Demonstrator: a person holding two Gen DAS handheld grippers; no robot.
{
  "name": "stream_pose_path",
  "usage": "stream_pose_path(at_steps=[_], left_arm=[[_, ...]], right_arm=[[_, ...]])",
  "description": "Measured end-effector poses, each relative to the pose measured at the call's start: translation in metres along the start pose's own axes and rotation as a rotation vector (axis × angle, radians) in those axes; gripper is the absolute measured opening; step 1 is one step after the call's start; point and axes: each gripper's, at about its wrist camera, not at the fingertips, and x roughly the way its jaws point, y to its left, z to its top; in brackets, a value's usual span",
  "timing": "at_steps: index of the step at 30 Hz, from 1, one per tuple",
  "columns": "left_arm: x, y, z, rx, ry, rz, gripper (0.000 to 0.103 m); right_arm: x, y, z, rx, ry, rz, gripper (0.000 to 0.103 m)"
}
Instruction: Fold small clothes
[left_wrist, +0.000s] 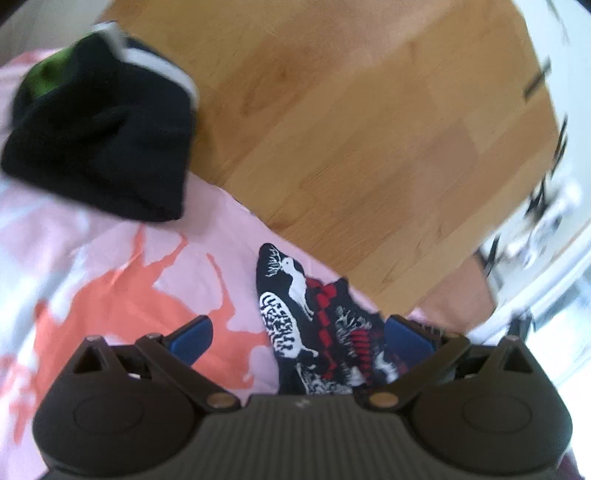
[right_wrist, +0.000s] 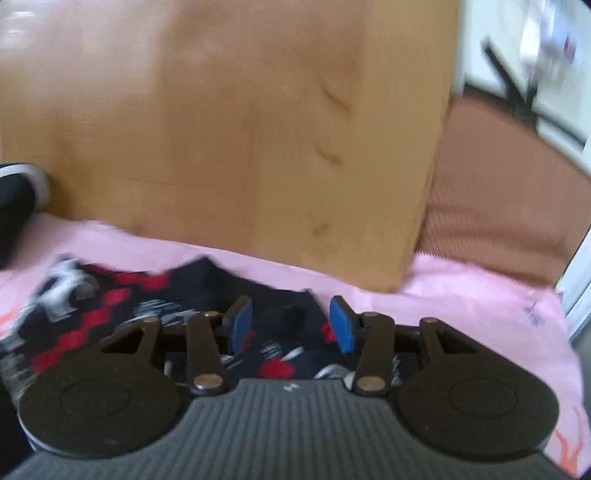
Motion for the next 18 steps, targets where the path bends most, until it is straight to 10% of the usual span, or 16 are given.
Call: stream_pose_path(at_steps=[7, 12, 15, 17, 18], left_arm=[[0.129, -0.112, 0.06, 0.56, 0.184, 0.125, 0.102], [0.239, -0.131, 0.061, 0.656, 0.328, 0.206, 0.101], [0.277, -0.12, 0.055, 0.611, 0.425, 0.226, 0.071], [0.285, -0.121, 0.048, 0.627, 0.414, 0.244, 0.053], [0.283, -0.122, 0.047, 0.627, 0.418, 0.23, 0.035]], right_arm=[[0.095, -0.059, 0.028, 0.083, 0.213, 0.256, 0.062], [0.114, -0.066, 0.012, 0.003, 0.274, 0.359, 0.064], [0.113, -0.071, 0.006, -0.015, 0.223, 0.411, 0.06], [0.109, -0.071, 0.003, -0.028, 0.208, 0.459, 0.013], [0.107, -0.071, 0.002, -0.028, 0.206, 0.484, 0.013]])
